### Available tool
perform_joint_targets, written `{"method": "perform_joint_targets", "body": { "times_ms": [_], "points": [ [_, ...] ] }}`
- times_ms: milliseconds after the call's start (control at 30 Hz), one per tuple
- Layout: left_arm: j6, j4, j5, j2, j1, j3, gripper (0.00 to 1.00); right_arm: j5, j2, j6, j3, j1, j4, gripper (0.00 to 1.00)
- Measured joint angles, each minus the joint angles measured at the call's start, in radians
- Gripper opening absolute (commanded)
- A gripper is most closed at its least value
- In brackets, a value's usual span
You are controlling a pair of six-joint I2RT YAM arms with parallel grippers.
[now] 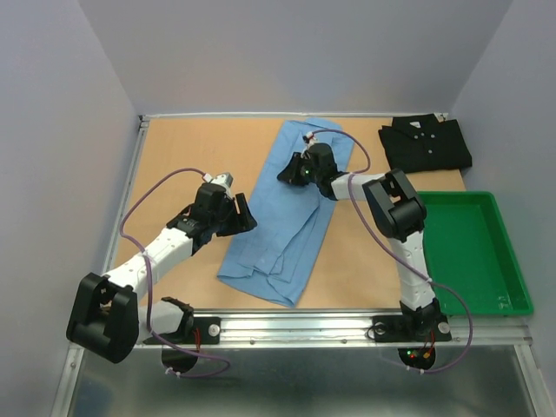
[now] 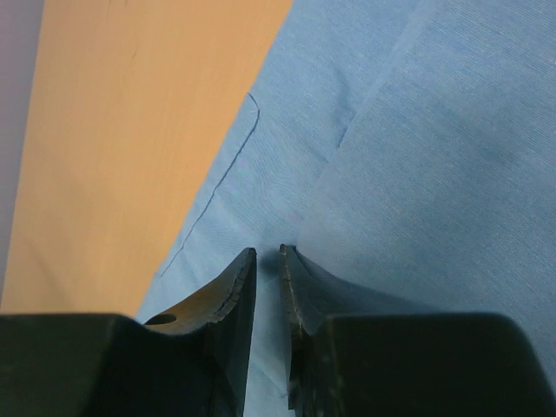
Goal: Fold and stack the long sleeve shirts
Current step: Fold the shirt
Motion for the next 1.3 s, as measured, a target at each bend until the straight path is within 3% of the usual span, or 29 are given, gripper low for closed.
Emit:
{"method": "perform_joint_targets", "body": {
  "times_ms": [167, 267, 400, 733, 1067, 1300],
  "points": [
    [-0.014, -0.006, -0.003, -0.027, 0.000, -0.042, 0.72, -0.002, 0.008, -0.004, 0.000, 0.002, 0.029, 0.32],
    [-0.027, -0.018, -0.014, -0.050, 0.002, -0.053, 0.73, -0.001, -0.002, -0.023, 0.000, 0.002, 0.026, 0.44],
    [-0.034, -0.034, -0.039, -0.050, 0.002, -0.053, 0.74, 0.027, -0.059, -0.082, 0.001, 0.002, -0.057, 0.48],
    [-0.021, -0.085, -0.111, 0.013, 0.040, -0.042, 0.74, 0.270, -0.328, -0.233, -0.031, 0.002, -0.230, 0.46],
    [-0.010, -0.087, -0.101, 0.139, 0.047, -0.031, 0.68, 0.384, -0.259, -0.320, -0.057, 0.002, -0.365, 0.41],
    [-0.038, -0.042, -0.047, 0.146, 0.047, -0.051, 0.48, 0.388, -0.158, -0.382, -0.006, 0.002, -0.404, 0.42]
  ]
}}
